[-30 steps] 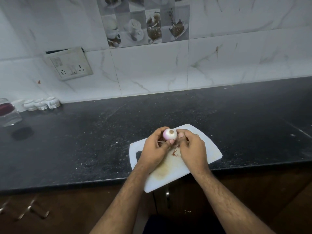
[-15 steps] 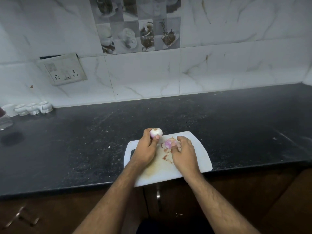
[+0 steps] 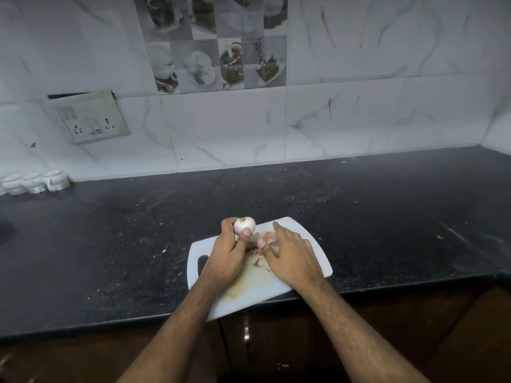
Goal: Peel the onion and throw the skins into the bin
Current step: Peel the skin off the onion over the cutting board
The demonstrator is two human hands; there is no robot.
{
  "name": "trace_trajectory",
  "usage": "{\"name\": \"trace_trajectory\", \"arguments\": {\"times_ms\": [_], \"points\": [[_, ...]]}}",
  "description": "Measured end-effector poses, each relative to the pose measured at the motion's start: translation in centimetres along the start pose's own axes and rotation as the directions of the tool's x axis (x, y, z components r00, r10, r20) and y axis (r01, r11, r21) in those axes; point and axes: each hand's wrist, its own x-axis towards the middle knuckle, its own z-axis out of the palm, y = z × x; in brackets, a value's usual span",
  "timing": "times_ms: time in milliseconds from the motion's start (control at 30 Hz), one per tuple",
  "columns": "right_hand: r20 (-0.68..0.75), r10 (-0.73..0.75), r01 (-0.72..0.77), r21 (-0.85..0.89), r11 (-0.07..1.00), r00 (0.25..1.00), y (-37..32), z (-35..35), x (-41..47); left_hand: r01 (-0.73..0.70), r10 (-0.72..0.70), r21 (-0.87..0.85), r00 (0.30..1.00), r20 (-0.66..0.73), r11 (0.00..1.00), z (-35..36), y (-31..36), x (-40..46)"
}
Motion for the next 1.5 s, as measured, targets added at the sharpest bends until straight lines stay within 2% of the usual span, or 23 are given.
{"name": "trace_trajectory", "arguments": {"times_ms": [267, 333, 433, 500, 567, 633, 700, 767, 833, 900, 933, 967, 1033, 1100, 1167, 1233, 1267, 1333, 1367, 1433, 1500], "points": [[0.039, -0.139, 0.135, 0.089, 0.987, 0.990, -0.1, -0.9, -1.2, 0.017, -0.021, -0.148, 0.999, -0.029, 0.989, -0.1, -1.0, 0.2], [0.043, -0.133, 0.121, 0.218, 0.969, 0.990, 0.2, -0.9, -1.2, 0.048, -0.052, -0.217, 0.999, -0.011, 0.975, 0.0, -0.6, 0.2], [-0.070, -0.031, 0.058, 0.430, 0.901, 0.997, 0.8, -0.8, -0.9, 0.069, -0.068, -0.259, 0.998, 0.010, 0.963, 0.1, -0.1, 0.0], [-0.102, 0.078, -0.033, 0.386, 0.922, 0.992, 0.9, -0.9, -0.6, 0.047, -0.050, -0.232, 0.999, -0.006, 0.972, 0.1, -0.2, 0.0], [0.001, 0.094, -0.091, 0.227, 0.970, 0.996, 0.4, -1.0, -0.6, 0.029, -0.036, -0.199, 0.999, -0.033, 0.980, 0.0, -0.3, -0.1], [0.128, -0.038, 0.034, 0.032, 0.999, 0.991, -0.3, -0.7, -0.8, 0.031, -0.039, -0.198, 0.999, -0.037, 0.980, 0.0, -0.5, 0.0], [0.219, -0.150, 0.160, -0.027, 0.987, 0.964, -0.4, -0.3, -0.9, 0.034, -0.043, -0.185, 0.998, -0.046, 0.982, 0.0, -0.9, 0.1], [0.255, -0.164, 0.151, 0.070, 0.986, 0.953, 0.2, -0.5, -1.0, 0.035, -0.046, -0.194, 0.998, -0.051, 0.980, -0.1, -1.2, 0.3], [0.234, -0.159, 0.091, 0.275, 0.957, 0.959, 0.8, -0.7, -1.0, 0.058, -0.068, -0.250, 0.997, -0.031, 0.967, -0.1, -1.3, 0.3], [0.144, -0.096, 0.015, 0.482, 0.876, 0.985, 1.1, -0.8, -1.0, 0.076, -0.085, -0.309, 0.996, -0.016, 0.948, 0.0, -0.7, 0.2], [0.094, -0.023, -0.030, 0.533, 0.846, 0.995, 1.0, -0.9, -0.9, 0.083, -0.094, -0.310, 0.995, -0.020, 0.947, 0.0, -0.7, 0.2], [0.057, 0.054, -0.077, 0.532, 0.843, 0.997, 0.9, -0.9, -0.7, 0.084, -0.095, -0.305, 0.995, -0.021, 0.949, 0.0, -0.4, 0.1], [0.077, 0.114, -0.135, 0.392, 0.910, 0.990, 0.3, -1.3, -0.7, 0.075, -0.091, -0.312, 0.995, -0.037, 0.947, -0.1, -0.2, 0.0], [0.215, 0.052, -0.094, 0.190, 0.977, 0.975, -0.4, -1.3, -0.9, 0.069, -0.090, -0.351, 0.995, -0.044, 0.934, -0.1, -0.2, 0.0], [0.297, -0.012, -0.025, 0.121, 0.992, 0.955, -0.2, -1.0, -0.8, 0.071, -0.101, -0.369, 0.993, -0.061, 0.927, 0.0, -0.2, 0.3], [0.303, -0.023, -0.040, 0.201, 0.979, 0.953, 0.6, -0.6, -0.4, 0.069, -0.106, -0.362, 0.991, -0.085, 0.929, 0.1, -0.4, 0.4], [0.298, -0.032, -0.062, 0.303, 0.951, 0.954, 0.8, -0.7, -0.3, 0.060, -0.100, -0.354, 0.991, -0.094, 0.933, 0.2, -0.5, 0.5], [0.272, -0.035, -0.122, 0.538, 0.834, 0.962, 1.2, -0.8, -0.1, 0.047, -0.087, -0.320, 0.990, -0.110, 0.946, 0.1, -0.9, 0.5], [0.263, -0.011, -0.155, 0.602, 0.783, 0.965, 1.2, -1.0, 0.1, 0.045, -0.082, -0.301, 0.990, -0.111, 0.952, 0.1, -0.9, 0.4], [0.261, 0.011, -0.171, 0.597, 0.784, 0.965, 0.9, -1.4, 0.9, 0.062, -0.090, -0.272, 0.992, -0.094, 0.960, 0.1, -1.2, 0.5], [0.262, -0.025, -0.103, 0.463, 0.880, 0.965, 0.4, -1.5, 1.8, 0.087, -0.107, -0.255, 0.992, -0.065, 0.963, 0.0, -1.5, 0.8]]}}
